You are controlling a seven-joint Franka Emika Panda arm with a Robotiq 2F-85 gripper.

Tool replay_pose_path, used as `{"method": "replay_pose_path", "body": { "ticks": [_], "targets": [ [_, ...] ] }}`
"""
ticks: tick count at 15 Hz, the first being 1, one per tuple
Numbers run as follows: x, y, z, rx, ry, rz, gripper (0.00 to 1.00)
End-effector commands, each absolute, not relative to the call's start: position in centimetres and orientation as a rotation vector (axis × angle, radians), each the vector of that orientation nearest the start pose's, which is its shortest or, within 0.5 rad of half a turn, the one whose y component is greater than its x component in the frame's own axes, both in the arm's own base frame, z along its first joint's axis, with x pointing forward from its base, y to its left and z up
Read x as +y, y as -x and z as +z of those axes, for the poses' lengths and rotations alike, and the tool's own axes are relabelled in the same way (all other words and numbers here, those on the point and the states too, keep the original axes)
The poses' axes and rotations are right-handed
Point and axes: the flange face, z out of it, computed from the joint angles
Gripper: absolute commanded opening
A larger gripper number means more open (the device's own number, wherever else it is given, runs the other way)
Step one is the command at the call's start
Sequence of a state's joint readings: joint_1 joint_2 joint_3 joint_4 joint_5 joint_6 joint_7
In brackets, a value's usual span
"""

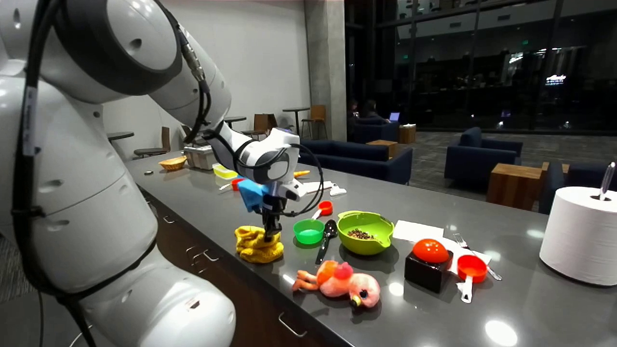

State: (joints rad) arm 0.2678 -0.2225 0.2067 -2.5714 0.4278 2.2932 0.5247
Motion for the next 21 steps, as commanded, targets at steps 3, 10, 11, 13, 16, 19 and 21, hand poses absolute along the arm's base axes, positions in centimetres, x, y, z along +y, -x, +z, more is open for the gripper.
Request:
{"method": "replay_pose_path", "body": {
  "ticks": [3, 10, 11, 13, 16, 19, 21],
  "targets": [
    [14.9, -33.6, 28.1, 0.562, 2.739, 0.247, 0.01],
    [14.5, -33.8, 25.0, 0.476, 2.677, 0.283, 0.6],
    [14.8, -33.7, 25.0, 0.461, 2.69, 0.288, 0.66],
    [16.0, -33.8, 25.8, 0.426, 2.748, 0.293, 0.81],
    [18.5, -34.7, 28.5, 0.357, 2.885, 0.273, 0.99],
    [20.9, -35.6, 31.8, 0.304, 2.991, 0.246, 1.0],
    [21.8, -36.2, 34.0, 0.282, 3.028, 0.238, 1.0]
  ]
}}
